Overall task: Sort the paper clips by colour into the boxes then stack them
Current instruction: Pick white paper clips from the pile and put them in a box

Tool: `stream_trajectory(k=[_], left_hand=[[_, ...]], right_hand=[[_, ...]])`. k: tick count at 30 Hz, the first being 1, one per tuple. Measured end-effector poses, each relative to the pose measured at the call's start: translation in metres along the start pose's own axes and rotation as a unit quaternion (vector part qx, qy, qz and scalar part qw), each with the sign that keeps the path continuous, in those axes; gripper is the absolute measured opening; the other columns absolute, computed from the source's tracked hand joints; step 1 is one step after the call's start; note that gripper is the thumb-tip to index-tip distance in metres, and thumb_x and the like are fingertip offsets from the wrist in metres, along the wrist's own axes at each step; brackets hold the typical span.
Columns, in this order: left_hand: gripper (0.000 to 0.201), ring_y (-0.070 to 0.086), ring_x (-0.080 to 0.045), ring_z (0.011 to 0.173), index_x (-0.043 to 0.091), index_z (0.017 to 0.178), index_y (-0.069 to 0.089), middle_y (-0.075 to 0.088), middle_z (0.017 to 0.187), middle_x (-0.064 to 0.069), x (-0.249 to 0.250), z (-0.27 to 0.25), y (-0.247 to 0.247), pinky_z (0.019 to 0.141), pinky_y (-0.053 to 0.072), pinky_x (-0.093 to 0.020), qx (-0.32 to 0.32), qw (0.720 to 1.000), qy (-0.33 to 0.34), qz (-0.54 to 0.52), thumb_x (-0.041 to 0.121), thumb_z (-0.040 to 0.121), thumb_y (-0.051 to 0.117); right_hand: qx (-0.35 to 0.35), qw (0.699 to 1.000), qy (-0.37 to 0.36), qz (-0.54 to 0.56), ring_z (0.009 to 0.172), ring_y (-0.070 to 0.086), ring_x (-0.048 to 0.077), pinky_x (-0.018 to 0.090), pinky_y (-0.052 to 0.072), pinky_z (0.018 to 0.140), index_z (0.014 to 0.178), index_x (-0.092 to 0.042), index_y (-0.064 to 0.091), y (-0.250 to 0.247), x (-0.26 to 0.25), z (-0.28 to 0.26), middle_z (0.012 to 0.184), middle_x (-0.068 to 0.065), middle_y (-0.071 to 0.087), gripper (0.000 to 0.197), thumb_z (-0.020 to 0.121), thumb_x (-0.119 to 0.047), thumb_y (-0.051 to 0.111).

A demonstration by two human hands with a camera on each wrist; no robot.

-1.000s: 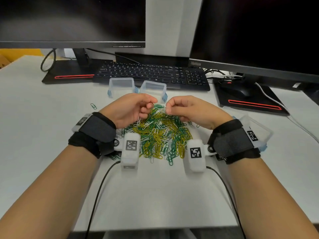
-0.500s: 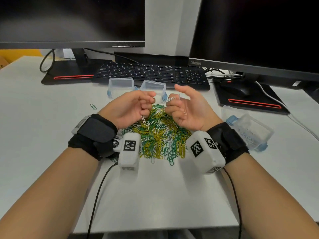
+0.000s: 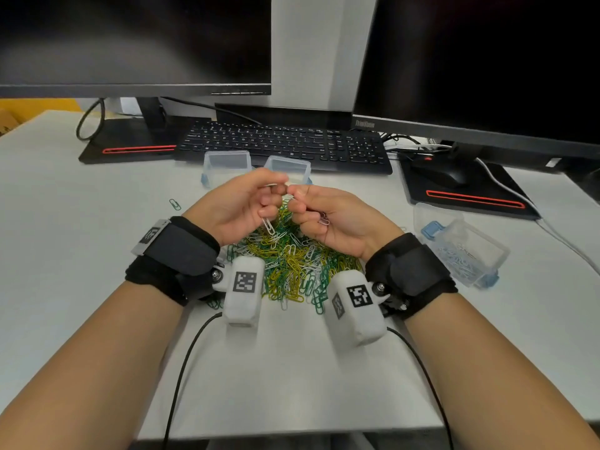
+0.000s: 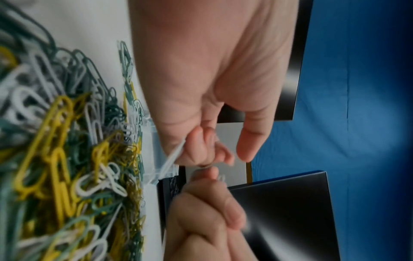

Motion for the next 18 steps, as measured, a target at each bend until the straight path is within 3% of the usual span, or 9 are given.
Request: stream_trajectory(k=[2,4,7,11,15,18], left_hand=[[0.024,0.033,-0.002,0.052,0.009,0.100,0.059,0.055,0.075,0.001,-0.003,0.000,0.003,0.042,0.029,-0.012,-0.004,0.997,-0.042,0.057,0.023,0.080,0.063],[0.031,0.033,-0.002,0.051,0.006,0.106,0.061,0.065,0.076,0.000,-0.006,-0.001,0.007,0.042,0.027,-0.011,-0.016,0.993,-0.055,0.104,0.025,0.081,0.062],[0.020,0.034,-0.002,0.051,0.004,0.088,0.063,0.067,0.080,-0.004,-0.007,-0.002,0.006,0.043,0.027,-0.011,-0.019,0.991,-0.036,0.128,0.023,0.080,0.062],[0.017,0.034,-0.002,0.050,0.004,0.086,0.057,0.055,0.086,-0.008,-0.004,-0.002,0.002,0.042,0.027,-0.011,-0.003,0.993,-0.017,0.114,0.020,0.081,0.062],[0.011,0.034,-0.002,0.050,0.009,0.082,0.055,0.052,0.071,-0.001,-0.003,-0.002,0.004,0.042,0.027,-0.011,0.004,0.994,-0.008,0.106,0.011,0.093,0.053],[0.013,0.034,-0.002,0.050,0.008,0.084,0.057,0.051,0.071,-0.001,-0.003,-0.001,0.004,0.042,0.027,-0.011,0.008,0.996,-0.005,0.092,0.010,0.095,0.051]], right_hand=[[0.011,0.999,-0.026,-0.044,0.048,0.031,0.002,0.011,0.024,0.038,0.114,-0.004,0.050,-0.002,-0.003,-0.001,0.066,-0.001,0.045,0.018,0.102,-0.008,0.036],[0.031,0.994,-0.043,-0.098,0.046,0.028,0.002,0.012,0.019,0.039,0.104,-0.008,0.051,-0.003,-0.004,-0.002,0.062,-0.002,0.046,0.014,0.102,-0.009,0.038],[0.042,0.986,-0.056,-0.149,0.045,0.028,0.003,0.014,0.018,0.040,0.096,-0.011,0.049,-0.002,-0.004,-0.003,0.061,-0.002,0.047,0.014,0.103,-0.015,0.039],[0.061,0.991,-0.053,-0.109,0.048,0.030,0.006,0.015,0.022,0.038,0.107,-0.009,0.052,-0.005,-0.010,-0.003,0.067,0.002,0.047,0.026,0.103,-0.031,0.040],[0.060,0.989,-0.066,-0.116,0.053,0.029,0.006,0.014,0.022,0.040,0.097,-0.008,0.054,-0.013,-0.019,-0.008,0.068,0.000,0.047,0.005,0.095,-0.009,0.050],[0.090,0.987,-0.092,-0.098,0.051,0.032,0.006,0.014,0.023,0.040,0.092,-0.005,0.056,-0.016,-0.020,-0.009,0.069,0.003,0.048,0.010,0.092,0.002,0.049]])
Point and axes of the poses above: each hand's wrist, its own z-axis towards the middle knuckle, its own y-axis out of the palm, x = y × z, the point moved 1 cm from there along z, towards the middle knuckle
